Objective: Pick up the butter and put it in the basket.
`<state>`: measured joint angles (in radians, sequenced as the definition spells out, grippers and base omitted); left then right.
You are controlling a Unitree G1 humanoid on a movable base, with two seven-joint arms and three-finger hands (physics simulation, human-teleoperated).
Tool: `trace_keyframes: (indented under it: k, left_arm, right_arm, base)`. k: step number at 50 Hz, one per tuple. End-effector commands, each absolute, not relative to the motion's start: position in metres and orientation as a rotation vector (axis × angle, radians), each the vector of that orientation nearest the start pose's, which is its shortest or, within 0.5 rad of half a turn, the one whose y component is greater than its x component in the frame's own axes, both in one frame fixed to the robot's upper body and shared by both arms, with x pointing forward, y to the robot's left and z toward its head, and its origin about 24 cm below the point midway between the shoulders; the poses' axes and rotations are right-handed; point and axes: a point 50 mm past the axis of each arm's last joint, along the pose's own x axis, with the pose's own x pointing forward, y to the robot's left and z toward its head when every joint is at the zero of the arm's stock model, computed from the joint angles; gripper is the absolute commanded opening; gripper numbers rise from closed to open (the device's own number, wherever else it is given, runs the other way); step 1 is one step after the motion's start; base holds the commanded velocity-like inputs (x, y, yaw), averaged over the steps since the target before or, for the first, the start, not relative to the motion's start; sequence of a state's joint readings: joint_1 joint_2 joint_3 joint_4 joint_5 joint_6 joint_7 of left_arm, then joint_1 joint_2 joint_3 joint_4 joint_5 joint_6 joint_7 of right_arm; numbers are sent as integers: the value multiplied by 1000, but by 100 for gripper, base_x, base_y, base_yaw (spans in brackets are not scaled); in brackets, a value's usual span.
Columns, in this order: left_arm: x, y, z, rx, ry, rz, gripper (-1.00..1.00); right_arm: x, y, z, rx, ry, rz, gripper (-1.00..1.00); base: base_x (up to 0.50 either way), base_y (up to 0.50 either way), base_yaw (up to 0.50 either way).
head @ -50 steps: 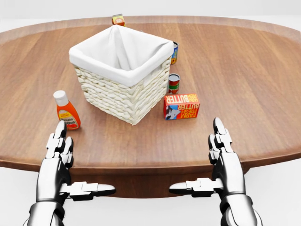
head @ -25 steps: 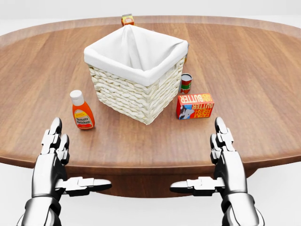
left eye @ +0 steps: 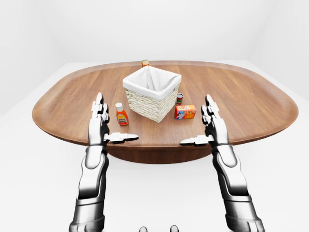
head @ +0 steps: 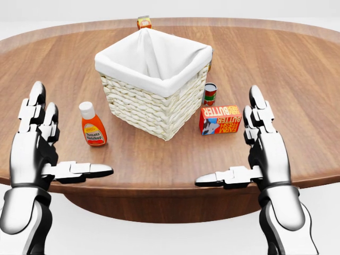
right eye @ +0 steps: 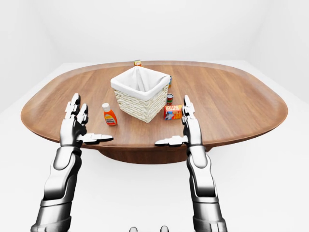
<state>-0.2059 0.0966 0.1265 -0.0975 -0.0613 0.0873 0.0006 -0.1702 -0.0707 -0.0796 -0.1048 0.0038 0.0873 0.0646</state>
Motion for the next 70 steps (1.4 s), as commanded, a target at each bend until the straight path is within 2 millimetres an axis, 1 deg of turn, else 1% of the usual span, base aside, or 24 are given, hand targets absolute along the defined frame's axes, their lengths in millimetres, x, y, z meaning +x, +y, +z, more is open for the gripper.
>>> trace_keyframes:
  k: [1,5,8,13,17,26,33,42,48,57,61,65,70]
  left_arm:
    - [294,189,152,25,-362,57,100]
    - [294,190,167,24,-419,56,100]
    - [297,191,173,15,-436,58,100]
    - [300,191,175,13,-436,56,100]
    - [302,192,177,11,-440,56,100]
    - [303,192,176,5,-434,54,100]
    - [303,193,177,7,-438,57,100]
    - [302,194,179,0,-447,57,100]
    - [301,193,180,0,-452,55,100]
    - [299,193,183,2,-468,54,100]
    - [299,193,182,3,-464,54,100]
    - [299,193,182,2,-466,55,100]
    - [298,193,182,1,-468,54,100]
  right_arm:
    - [300,-168,136,-102,-290,42,100]
    - [305,-169,149,-114,-333,53,100]
    - [309,-170,163,-119,-375,61,100]
    - [311,-170,173,-138,-409,73,100]
    - [307,-171,181,-147,-444,77,100]
    - [304,-173,181,-145,-449,70,100]
    - [304,-173,177,-145,-436,71,100]
    - [300,-178,180,-139,-454,61,100]
    - [301,-179,178,-135,-442,55,100]
    - [299,-180,180,-137,-453,46,100]
    - [301,-180,180,-138,-453,15,100]
    - [299,-179,177,-147,-442,39,100]
    - [296,-180,179,-146,-457,27,100]
  base:
    - [0,0,0]
    - [0,0,0]
    - [0,0,0]
    - [0,0,0]
    - [6,0,0]
    - [49,0,0]
    - [50,0,0]
    - [50,3,0]
    - [50,3,0]
    - [50,3,0]
    - [20,0,0]
    - [0,0,0]
    - [50,2,0]
